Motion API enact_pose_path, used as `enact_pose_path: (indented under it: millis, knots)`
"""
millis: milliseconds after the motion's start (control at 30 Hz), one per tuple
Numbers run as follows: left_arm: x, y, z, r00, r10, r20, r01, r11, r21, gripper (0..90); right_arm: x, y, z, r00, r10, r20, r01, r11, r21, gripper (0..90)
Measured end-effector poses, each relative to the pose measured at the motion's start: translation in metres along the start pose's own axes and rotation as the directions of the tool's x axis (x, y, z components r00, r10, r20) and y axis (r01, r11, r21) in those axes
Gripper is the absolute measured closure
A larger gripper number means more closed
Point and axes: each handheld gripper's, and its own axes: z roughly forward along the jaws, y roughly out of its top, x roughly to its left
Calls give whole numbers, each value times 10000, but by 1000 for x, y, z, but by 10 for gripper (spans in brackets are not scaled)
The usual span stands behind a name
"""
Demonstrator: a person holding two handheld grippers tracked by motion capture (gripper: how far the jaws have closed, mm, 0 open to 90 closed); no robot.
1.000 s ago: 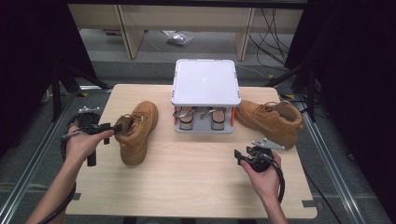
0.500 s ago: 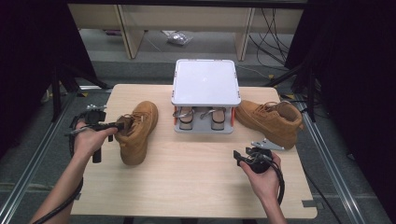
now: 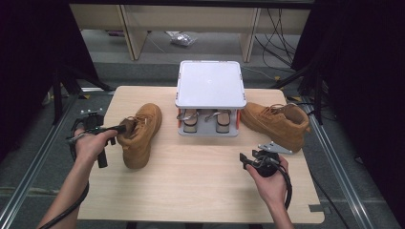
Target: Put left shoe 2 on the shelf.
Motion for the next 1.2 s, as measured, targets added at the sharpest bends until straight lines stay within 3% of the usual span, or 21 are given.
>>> enact_pose_path:
  millis: [267,500,533,633,800,833,867,967,1200]
  knots:
    - [2,-1,0,9976,-588,378,600,9977,-312,797,-1,0,-1,9999,-21,118,21,10000,33,458]
    - [2,-1,0,9898,-1230,719,1280,9893,-701,802,-3,0,-2,10000,18,29,-18,9999,-158,459]
    - [3,0,0,9903,-1146,786,1198,9906,-656,802,-4,0,-1,9999,-18,152,21,9998,-184,460]
    - [2,1,-1,9847,-1453,964,1533,9848,-820,803,-4,0,-3,9998,20,179,-17,9999,-163,460]
    - [3,2,-2,9806,-1539,1218,1653,9821,-905,805,-4,0,-3,9999,42,152,-39,9998,-181,460]
    - [2,2,-2,9763,-1681,1360,1804,9800,-841,806,-4,0,-3,9999,27,160,-24,9998,-186,460]
    - [3,2,-2,9806,-1528,1230,1642,9824,-888,806,-3,0,-3,9999,37,149,-35,9998,-177,461]
    - [2,3,-4,9823,-1432,1207,1542,9842,-867,807,-4,0,-3,9999,21,119,-18,9997,-226,461]
    - [0,5,-5,9821,-1355,1307,1491,9837,-1008,808,-4,0,-2,9999,13,111,-11,9997,-243,461]
